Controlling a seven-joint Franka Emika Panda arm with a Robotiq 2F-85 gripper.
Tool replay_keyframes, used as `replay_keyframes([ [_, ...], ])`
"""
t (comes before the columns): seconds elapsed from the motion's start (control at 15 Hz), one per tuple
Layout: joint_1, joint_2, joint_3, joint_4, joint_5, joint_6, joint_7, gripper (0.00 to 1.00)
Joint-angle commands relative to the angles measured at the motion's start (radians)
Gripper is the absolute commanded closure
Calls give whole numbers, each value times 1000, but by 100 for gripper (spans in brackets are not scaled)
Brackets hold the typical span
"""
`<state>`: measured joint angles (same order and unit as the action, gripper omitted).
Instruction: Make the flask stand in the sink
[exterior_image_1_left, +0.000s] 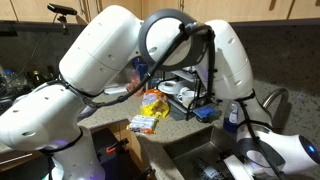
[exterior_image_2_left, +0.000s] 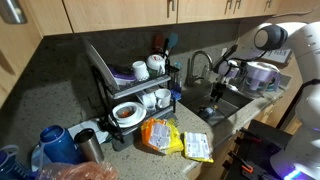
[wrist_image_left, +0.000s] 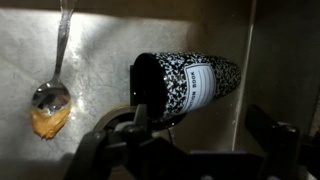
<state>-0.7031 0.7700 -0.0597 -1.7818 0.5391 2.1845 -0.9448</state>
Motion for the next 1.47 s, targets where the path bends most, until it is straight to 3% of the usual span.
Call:
replay_keyframes([
  [0.0,-72,58,47,70,10,-38,-80,0],
  [0.4,-129,146,91,120,1,-112,-124,0],
  [0.87,-128,241,130,229,-6,-182,-123,0],
  [0.93,-126,254,135,246,-5,-184,-121,25],
  [1.07,-124,266,140,267,-6,-191,-120,34],
  [1.4,-134,274,143,291,-1,-197,-126,73],
])
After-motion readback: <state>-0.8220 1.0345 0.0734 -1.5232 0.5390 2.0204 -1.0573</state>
